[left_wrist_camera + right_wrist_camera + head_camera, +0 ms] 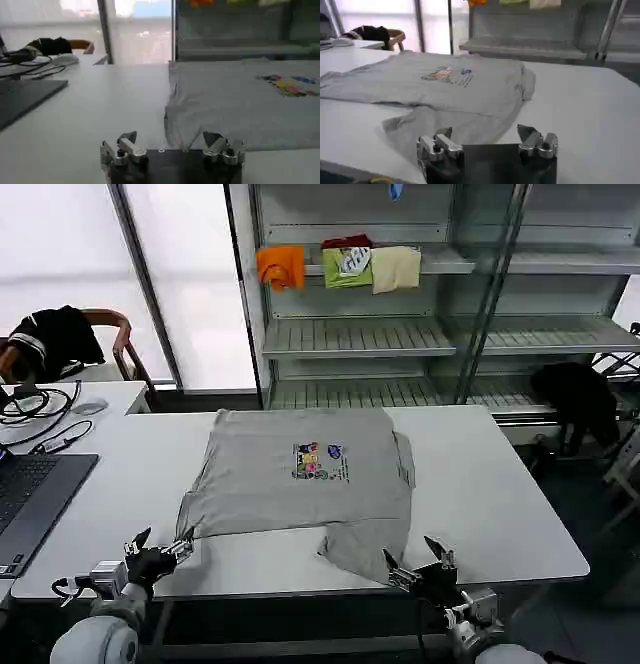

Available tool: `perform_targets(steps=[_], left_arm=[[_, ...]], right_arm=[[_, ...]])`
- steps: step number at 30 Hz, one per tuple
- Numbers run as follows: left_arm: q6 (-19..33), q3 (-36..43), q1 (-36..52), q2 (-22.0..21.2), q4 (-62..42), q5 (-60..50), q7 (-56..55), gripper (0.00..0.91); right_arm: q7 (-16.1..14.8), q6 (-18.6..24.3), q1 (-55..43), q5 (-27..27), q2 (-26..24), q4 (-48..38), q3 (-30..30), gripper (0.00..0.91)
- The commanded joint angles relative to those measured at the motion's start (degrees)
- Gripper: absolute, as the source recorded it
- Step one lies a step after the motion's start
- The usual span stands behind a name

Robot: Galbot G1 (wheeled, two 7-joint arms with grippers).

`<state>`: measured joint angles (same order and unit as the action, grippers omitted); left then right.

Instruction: Fold and organize the clothes.

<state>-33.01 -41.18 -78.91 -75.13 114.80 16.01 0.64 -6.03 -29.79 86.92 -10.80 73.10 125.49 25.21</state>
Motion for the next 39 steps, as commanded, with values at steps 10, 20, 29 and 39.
perform_targets(steps=[10, 20, 29, 39], left_arm=[[1.5, 0.6, 1.1, -0.6, -4.9, 0.0, 1.5, 0.01], [2.2, 0.6, 0.8, -0.3, -4.7, 2.1, 3.0, 0.01], [1.3, 0.6, 0.1, 0.2, -1.4, 3.1, 3.4, 0.0], [2.2, -0.7, 3.4, -0.2, 3.2, 11.1, 3.5, 0.0]], right_arm=[[-2.1, 3.3, 1.2, 6.9, 1.3, -3.2, -3.2, 0.0], [-0.9, 4.7, 0.8, 5.3, 1.9, -3.1, -2.6, 0.0], [0.4, 7.5, 0.1, 0.8, 1.7, -2.0, -1.0, 0.0], [2.9, 13.7, -3.6, -0.9, 2.6, -2.5, -0.5, 0.0]])
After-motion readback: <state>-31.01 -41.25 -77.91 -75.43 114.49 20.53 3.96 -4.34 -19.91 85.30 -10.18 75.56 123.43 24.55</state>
